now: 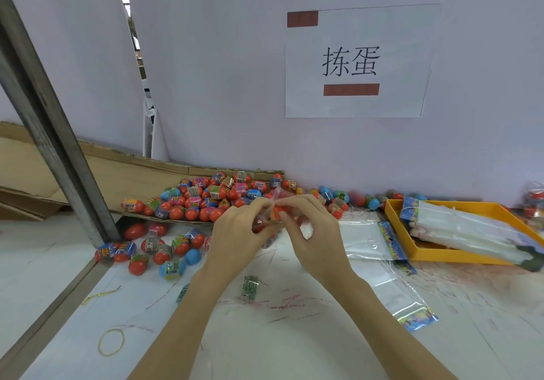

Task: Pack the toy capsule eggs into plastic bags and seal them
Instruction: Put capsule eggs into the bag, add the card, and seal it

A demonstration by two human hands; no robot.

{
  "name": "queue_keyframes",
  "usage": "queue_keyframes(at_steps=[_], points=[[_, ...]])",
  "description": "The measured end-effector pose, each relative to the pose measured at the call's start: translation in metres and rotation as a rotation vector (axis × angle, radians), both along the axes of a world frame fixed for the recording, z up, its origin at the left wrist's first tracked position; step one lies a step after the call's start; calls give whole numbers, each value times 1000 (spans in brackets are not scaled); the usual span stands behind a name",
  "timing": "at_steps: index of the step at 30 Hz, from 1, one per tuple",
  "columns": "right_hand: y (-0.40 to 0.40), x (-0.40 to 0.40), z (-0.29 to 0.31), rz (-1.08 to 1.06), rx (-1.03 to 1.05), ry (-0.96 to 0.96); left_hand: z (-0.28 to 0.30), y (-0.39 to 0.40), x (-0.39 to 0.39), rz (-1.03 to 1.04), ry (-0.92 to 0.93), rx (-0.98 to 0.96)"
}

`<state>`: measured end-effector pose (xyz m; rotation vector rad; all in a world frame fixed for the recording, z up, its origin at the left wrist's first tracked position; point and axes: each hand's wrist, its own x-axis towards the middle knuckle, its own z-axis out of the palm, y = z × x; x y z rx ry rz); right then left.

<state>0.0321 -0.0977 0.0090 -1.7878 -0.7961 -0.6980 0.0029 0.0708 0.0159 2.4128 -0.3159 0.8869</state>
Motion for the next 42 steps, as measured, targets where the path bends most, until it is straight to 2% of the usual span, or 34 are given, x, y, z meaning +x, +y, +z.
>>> queue_keyframes(at_steps=[5, 9, 16, 24, 28, 33, 35, 37, 40, 42], points=[[-1, -2, 0, 46, 20, 148, -1, -4, 0, -58, 64, -36], [0, -2, -1, 57, 1, 145, 1, -4, 0, -99, 81, -83], [7, -6, -3, 62, -49, 112, -1, -5, 2, -114, 68, -51], [2, -4, -1, 111, -32, 242, -8, -3, 6, -129, 127, -68], [1, -5, 4, 55, 70, 228, -6, 0, 7, -141, 249, -167], [-2, 3, 3, -37, 165, 200, -3, 6, 10, 0, 229, -404], [-8, 11, -5, -156, 48, 229, -2, 11, 13, 77, 210, -479], [-14, 17, -15, -227, -182, 245, -1, 17, 15, 134, 164, -547], [-16, 20, -26, -210, -546, 235, -1, 23, 16, 160, 167, -685], [-11, 22, -30, -204, -693, 275, 1, 23, 15, 143, 230, -824]])
